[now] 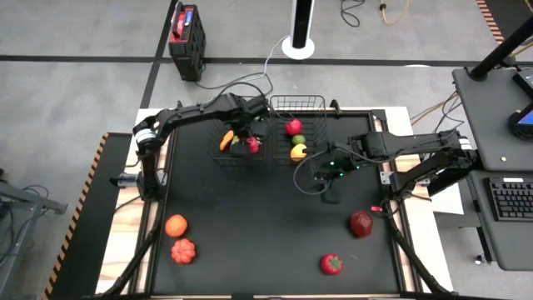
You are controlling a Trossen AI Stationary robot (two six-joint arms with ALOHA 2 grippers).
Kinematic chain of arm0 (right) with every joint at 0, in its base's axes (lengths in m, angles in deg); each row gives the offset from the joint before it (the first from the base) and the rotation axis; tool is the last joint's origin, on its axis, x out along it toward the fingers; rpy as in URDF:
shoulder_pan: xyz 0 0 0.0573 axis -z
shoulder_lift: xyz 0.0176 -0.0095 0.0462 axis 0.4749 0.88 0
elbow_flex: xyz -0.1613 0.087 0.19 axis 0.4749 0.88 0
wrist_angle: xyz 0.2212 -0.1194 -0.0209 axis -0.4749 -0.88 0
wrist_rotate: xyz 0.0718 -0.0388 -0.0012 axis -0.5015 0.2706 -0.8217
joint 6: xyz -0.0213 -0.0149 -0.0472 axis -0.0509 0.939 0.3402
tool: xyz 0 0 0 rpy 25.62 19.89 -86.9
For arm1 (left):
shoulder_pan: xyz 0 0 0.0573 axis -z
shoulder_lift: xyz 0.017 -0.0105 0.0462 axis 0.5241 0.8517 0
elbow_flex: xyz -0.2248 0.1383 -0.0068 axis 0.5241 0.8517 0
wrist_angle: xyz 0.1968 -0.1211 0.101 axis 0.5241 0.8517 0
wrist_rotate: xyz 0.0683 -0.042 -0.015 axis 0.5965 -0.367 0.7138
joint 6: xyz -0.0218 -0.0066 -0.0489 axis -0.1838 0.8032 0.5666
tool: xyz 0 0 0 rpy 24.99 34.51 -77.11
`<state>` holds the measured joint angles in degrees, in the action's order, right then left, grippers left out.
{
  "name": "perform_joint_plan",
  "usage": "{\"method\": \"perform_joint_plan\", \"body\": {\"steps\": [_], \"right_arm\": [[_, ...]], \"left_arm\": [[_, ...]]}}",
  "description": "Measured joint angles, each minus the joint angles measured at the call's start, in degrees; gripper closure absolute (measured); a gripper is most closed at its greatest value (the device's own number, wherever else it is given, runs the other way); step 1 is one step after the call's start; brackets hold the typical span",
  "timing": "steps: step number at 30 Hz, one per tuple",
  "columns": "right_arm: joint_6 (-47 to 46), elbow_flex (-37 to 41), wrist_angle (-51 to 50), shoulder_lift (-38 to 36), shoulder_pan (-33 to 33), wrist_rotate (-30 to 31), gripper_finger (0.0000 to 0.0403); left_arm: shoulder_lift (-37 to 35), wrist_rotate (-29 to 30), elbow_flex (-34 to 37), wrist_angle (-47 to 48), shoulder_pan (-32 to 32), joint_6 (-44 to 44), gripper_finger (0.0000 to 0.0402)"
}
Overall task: Sort produce into baskets
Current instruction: Put the red bell pepper into the left wire basket
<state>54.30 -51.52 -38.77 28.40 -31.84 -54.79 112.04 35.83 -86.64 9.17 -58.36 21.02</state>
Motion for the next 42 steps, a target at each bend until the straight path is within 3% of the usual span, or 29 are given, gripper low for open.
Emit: {"method": "perform_joint_plan", "body": {"steps": [11, 39, 42], "right_arm": [[0.0, 0.0, 0.0, 0.0, 0.0, 0.0, 0.0138], [0.4, 0.0, 0.0, 0.0, 0.0, 0.0, 0.0138], [0.4, 0.0, 0.0, 0.0, 0.0, 0.0, 0.0138]], "left_arm": [[0.0, 1.0, 3.8, -1.4, -0.1, 0.6, 0.0146], [0.0, 1.3, 4.0, -3.5, -0.1, 1.7, 0.0113], [0.0, 3.7, 4.0, -3.8, 0.0, 1.7, 0.0113]]}}
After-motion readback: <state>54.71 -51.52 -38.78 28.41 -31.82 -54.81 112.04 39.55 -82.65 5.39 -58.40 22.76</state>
